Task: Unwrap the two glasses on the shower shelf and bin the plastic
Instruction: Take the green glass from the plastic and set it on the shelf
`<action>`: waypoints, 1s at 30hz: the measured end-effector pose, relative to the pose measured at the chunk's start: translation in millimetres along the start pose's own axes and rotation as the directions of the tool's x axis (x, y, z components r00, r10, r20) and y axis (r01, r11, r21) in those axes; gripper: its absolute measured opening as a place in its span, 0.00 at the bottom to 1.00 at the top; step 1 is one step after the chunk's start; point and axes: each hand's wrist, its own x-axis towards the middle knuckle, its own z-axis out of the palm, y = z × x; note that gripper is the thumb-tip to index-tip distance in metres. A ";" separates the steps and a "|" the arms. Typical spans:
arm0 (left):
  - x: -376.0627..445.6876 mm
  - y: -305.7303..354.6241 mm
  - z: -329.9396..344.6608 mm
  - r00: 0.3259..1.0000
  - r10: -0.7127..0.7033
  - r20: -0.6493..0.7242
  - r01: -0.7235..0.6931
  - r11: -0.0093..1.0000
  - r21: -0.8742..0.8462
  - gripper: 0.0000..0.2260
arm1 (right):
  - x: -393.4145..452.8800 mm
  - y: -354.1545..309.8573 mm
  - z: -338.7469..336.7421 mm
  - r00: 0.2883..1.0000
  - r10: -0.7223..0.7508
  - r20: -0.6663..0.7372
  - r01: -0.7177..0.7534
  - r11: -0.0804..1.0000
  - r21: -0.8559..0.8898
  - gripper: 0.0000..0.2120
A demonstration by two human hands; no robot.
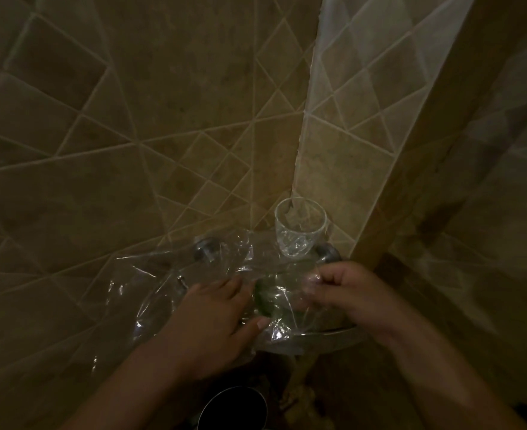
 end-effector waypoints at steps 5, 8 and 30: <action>-2.7 0.7 1.1 0.998 -0.053 0.015 0.054 0.994 -0.096 0.35 | -23.7 -19.2 -27.0 0.989 -0.084 -0.123 0.061 0.982 -0.179 0.06; -5.0 -2.5 -0.5 1.000 -0.023 0.005 0.024 0.991 -0.130 0.32 | -49.7 -40.3 -47.2 0.969 -0.222 -0.109 0.142 0.861 -0.488 0.05; 32.3 -32.3 -96.2 0.911 -0.287 -0.296 -0.022 0.682 -0.731 0.33 | 38.9 -107.2 13.8 0.783 -0.602 0.158 0.452 0.376 -0.809 0.28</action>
